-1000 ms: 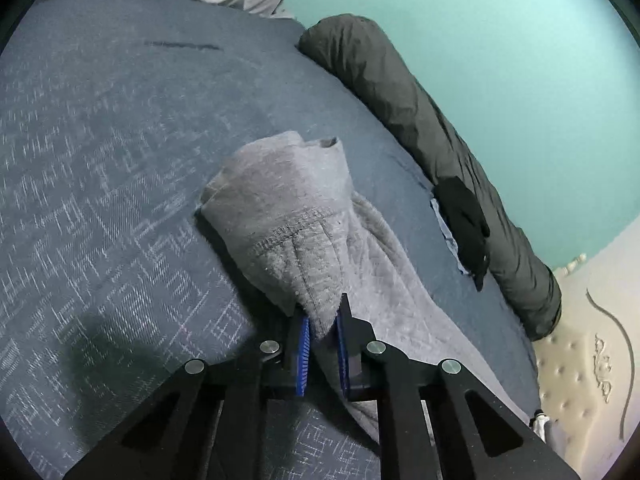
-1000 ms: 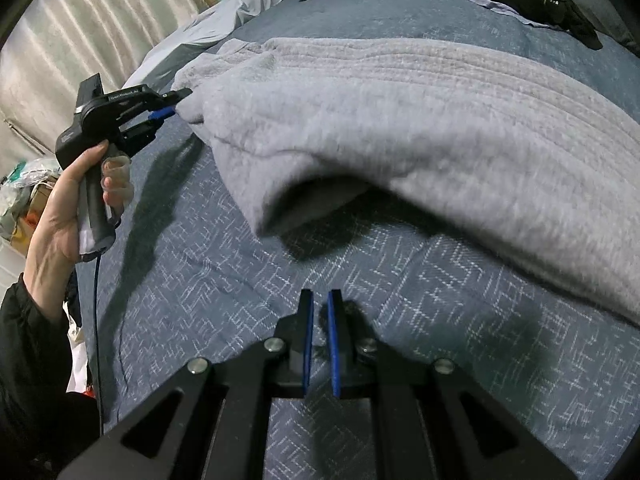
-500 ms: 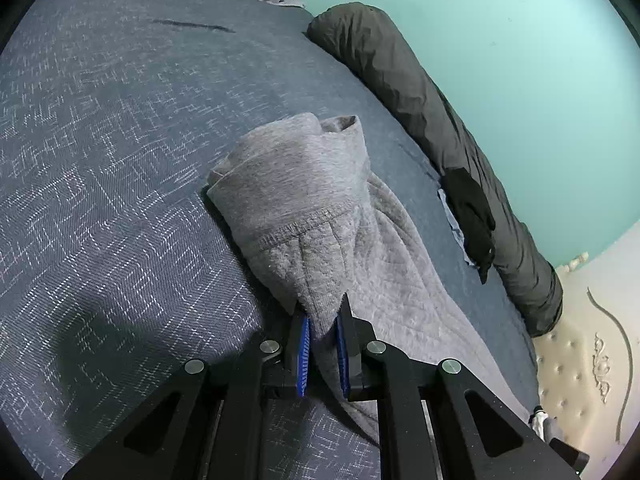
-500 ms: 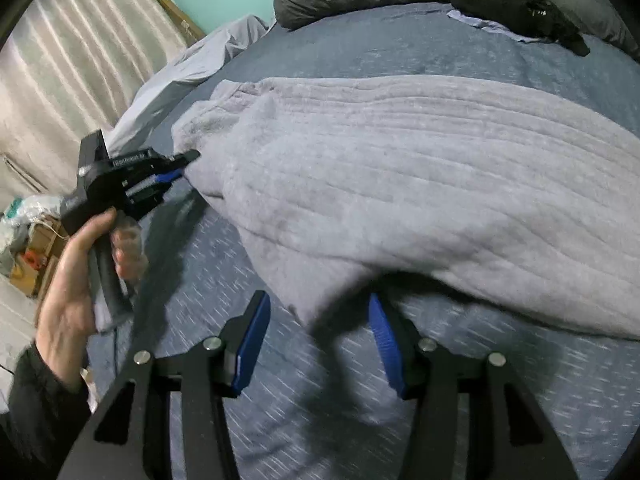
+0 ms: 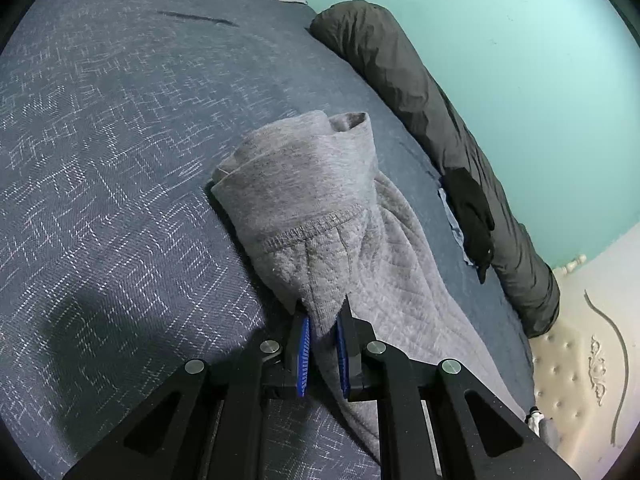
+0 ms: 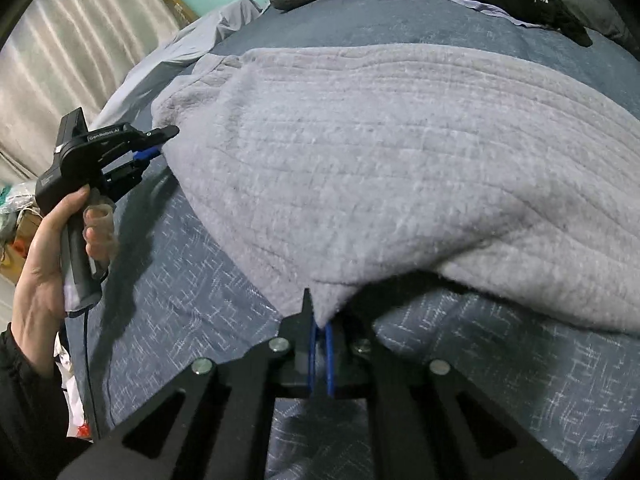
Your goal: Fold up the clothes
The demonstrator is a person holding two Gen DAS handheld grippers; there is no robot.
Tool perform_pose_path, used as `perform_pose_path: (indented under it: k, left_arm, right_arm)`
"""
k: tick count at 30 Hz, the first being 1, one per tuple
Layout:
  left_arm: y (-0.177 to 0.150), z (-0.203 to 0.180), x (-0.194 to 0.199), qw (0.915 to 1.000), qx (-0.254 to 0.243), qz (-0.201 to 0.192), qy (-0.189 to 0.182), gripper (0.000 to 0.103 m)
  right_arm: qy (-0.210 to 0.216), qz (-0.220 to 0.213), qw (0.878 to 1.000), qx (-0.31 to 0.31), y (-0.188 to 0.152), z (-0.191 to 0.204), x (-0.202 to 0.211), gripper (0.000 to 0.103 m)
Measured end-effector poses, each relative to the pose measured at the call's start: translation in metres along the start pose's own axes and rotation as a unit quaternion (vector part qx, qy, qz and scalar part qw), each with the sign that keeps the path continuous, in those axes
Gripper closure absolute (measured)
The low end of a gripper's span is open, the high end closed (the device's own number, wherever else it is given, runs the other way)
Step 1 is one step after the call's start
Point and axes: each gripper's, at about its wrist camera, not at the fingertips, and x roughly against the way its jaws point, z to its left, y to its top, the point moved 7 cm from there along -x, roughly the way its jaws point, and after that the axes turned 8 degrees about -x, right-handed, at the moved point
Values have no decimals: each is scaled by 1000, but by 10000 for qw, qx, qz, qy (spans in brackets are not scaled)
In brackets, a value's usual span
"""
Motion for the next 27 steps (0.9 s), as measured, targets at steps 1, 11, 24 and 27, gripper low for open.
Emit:
perform_pose_path:
  k: [1,11,24,27]
  left_arm:
    - [-1,1,0,10000,33,13,-10,90]
    - [5,-5,27,9989,92,-323,318,77]
    - [-8,-26,24,9974,-445,-270,506,73]
    - [-9,-17,24,9978,-298,-266,533,73]
  right_arm:
    - [4,13,10000,-12,-1,-1,0,100]
    - [-213,-239,9993,-213,3,-20,58,97]
    - [-989,-91,9951,-14,57,-55,23,94]
    - [-922,-243,9953,165,66,-49,33,94]
